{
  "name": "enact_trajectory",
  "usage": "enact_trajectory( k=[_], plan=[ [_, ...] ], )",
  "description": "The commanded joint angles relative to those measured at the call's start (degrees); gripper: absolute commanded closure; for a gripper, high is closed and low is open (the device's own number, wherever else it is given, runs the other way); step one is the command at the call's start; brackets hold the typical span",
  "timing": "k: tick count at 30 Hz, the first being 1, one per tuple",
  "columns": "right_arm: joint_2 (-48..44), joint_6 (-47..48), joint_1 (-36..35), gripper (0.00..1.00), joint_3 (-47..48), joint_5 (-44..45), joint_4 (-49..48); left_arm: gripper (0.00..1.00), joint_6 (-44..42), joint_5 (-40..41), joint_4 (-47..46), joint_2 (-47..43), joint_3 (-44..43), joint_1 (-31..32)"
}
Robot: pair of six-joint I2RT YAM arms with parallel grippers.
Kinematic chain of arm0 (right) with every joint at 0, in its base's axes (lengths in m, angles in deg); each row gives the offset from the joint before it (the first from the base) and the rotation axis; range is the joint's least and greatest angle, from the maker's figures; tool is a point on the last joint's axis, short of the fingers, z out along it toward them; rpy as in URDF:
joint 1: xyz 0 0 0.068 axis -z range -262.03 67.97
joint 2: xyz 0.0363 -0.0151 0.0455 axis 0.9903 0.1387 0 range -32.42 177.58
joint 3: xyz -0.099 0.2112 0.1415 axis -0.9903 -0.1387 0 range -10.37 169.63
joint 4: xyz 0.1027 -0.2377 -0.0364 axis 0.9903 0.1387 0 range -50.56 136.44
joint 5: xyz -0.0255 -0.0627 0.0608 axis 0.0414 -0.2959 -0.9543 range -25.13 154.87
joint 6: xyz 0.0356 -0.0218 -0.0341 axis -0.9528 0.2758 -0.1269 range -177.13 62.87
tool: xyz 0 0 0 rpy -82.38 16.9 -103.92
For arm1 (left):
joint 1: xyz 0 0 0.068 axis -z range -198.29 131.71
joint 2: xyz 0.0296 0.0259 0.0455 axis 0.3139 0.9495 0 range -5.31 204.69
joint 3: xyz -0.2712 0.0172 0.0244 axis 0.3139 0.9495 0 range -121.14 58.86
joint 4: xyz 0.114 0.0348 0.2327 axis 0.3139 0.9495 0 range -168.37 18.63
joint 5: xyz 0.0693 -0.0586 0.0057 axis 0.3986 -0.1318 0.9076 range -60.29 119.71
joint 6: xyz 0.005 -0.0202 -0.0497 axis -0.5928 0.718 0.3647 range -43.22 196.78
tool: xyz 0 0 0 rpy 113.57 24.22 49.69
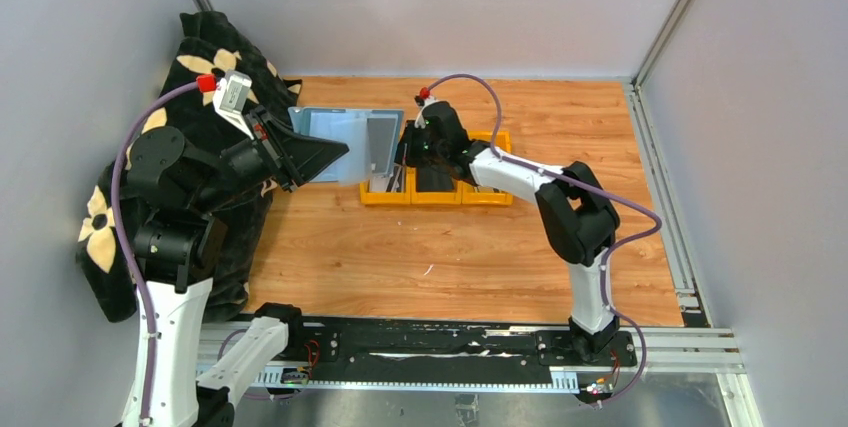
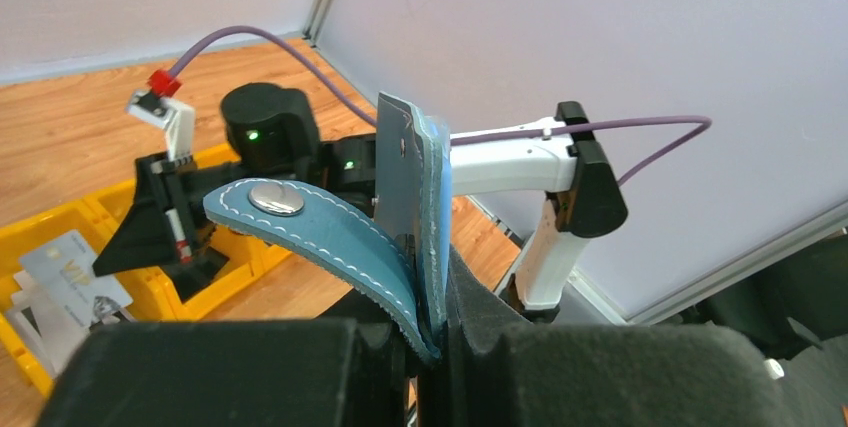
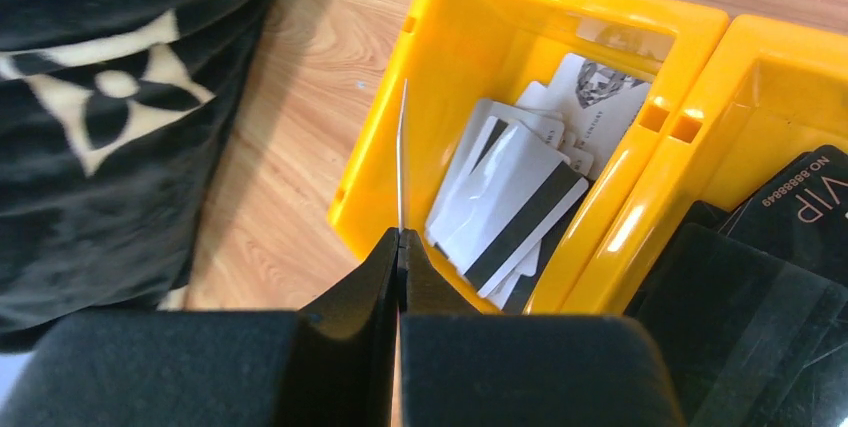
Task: Take the credit cards out of the card holder
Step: Place the credit card in the storage box.
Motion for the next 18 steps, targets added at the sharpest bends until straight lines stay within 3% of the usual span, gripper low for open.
enact_trajectory(
  k=[1, 13, 18],
  plan=[
    [3.38, 3.99, -2.34, 1.0, 5.15, 6.55, 5.2, 1.0, 1.38, -1.16, -2.77, -0.71, 0.22, 0.21],
    [7.82, 4.38, -4.8, 1.0, 9.74, 8.61, 7.48, 1.0, 1.82, -1.47, -3.41, -0.9, -0.34, 0.16],
    [5.23, 5.78, -5.36, 0.82, 8.71, 11.78, 9.0, 1.0, 1.99, -1.52, -3.54, -0.99, -0.48, 0.23]
  ],
)
